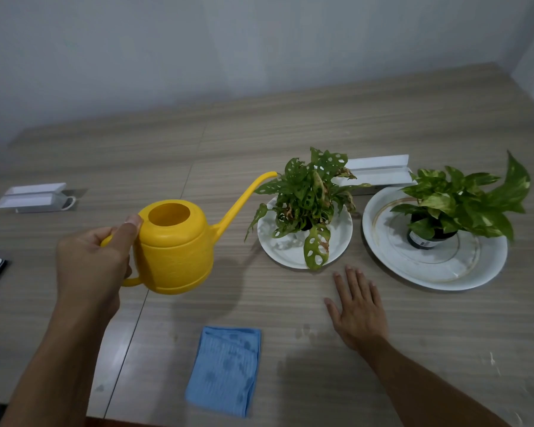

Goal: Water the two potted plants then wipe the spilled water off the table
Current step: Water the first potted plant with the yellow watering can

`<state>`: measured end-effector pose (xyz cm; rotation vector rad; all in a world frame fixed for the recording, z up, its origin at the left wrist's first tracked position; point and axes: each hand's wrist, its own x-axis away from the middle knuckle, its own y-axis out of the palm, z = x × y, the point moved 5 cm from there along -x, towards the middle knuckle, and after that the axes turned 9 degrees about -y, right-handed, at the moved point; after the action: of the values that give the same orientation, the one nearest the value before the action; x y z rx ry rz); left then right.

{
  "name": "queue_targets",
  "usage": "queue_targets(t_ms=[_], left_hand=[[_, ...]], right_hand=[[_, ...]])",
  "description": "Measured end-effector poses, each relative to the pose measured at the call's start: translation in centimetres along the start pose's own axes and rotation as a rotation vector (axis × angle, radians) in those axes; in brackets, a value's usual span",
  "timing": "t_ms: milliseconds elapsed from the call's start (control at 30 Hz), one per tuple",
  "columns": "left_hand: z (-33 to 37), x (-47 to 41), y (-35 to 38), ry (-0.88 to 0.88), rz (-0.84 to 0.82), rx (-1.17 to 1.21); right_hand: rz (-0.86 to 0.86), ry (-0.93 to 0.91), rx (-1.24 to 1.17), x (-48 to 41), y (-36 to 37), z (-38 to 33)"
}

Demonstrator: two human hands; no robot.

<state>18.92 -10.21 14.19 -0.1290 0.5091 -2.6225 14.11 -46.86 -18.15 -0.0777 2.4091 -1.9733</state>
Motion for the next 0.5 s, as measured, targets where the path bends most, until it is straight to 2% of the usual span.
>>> queue_targets(t_ms=[500], left_hand=[[0.0, 1.0, 1.4, -0.016, -0.047, 0.069]], right_hand=[[-0.015, -0.002, 0.002, 0.1, 0.0, 0.1]])
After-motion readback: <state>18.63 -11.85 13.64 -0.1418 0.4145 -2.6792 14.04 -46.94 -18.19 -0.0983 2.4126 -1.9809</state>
